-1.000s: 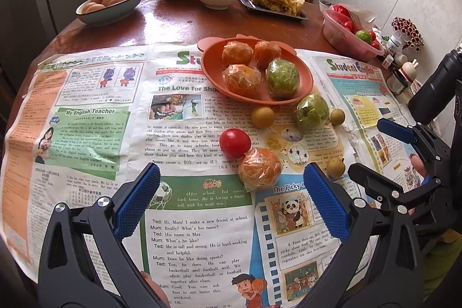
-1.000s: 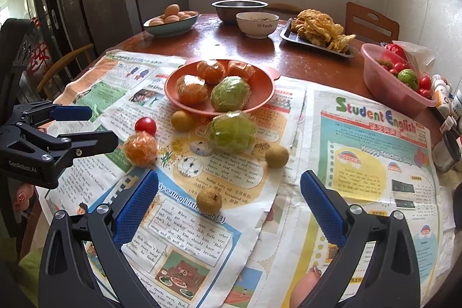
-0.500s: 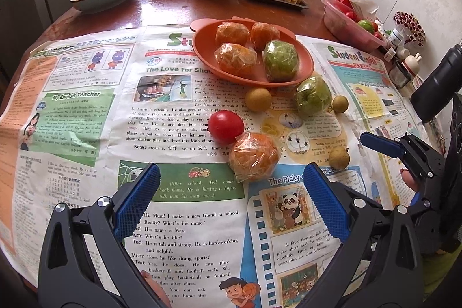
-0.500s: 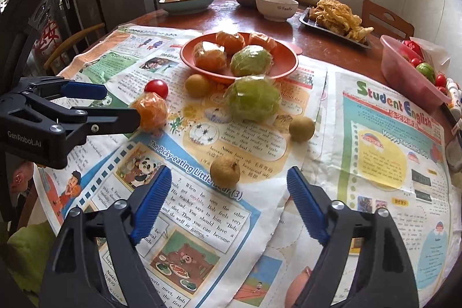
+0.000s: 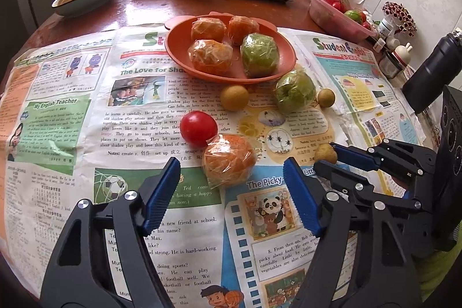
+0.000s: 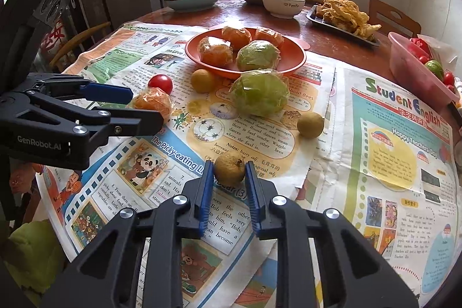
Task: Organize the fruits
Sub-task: 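Move the left tool to a loose wrapped orange while the right tool approaches a brown kiwi, then close the left tool on the wrapped orange while the right tool grasps the brown kiwi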
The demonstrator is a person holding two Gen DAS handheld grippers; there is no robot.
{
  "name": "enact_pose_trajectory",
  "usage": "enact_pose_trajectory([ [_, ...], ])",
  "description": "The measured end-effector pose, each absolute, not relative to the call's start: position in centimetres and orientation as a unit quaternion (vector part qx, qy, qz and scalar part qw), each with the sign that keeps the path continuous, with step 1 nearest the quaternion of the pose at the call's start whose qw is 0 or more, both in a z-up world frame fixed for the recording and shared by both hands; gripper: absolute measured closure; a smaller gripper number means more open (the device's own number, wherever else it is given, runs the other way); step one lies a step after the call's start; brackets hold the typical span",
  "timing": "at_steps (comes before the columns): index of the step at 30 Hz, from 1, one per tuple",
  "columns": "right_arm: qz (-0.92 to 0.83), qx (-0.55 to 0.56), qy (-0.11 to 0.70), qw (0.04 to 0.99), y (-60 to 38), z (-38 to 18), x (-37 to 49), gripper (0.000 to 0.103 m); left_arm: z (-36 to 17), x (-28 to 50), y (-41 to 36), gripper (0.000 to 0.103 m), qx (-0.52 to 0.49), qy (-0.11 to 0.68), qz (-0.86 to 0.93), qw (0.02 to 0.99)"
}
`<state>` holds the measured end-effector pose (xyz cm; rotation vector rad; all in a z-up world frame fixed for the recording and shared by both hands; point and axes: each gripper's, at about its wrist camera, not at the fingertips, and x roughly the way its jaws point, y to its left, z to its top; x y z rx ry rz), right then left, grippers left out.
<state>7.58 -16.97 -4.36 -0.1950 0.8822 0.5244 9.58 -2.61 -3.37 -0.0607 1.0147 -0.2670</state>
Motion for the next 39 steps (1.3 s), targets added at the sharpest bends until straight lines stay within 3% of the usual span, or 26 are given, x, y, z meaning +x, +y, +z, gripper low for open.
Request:
enact_pose_trajectory([
  [7, 0.253, -0.085, 0.422, 0.866, -17.0, -4.3, 7.8, 0.082, -3.8, 9.9, -2.9, 0.048, -0.034, 0.488, -0.133, 0.862],
  [22, 0.253, -0.072, 0.421, 0.868, -17.5, -4.3, 8.4, 0.082, -4.6, 10.8, -3.7, 0.057, -0.024, 0.489, -0.127, 0.863],
  [27, 0.253, -0.067, 0.414, 0.872, -17.8, -3.8, 8.2, 0.082, -4.6, 10.9, -3.5, 0.070, -0.024, 0.486, -0.124, 0.865],
  [39, 0.239, -0.064, 0.406, 0.880, -18.6, -2.7, 8.4, 0.082, -4.0, 10.3, -3.2, 0.071, -0.031, 0.487, -0.137, 0.862],
])
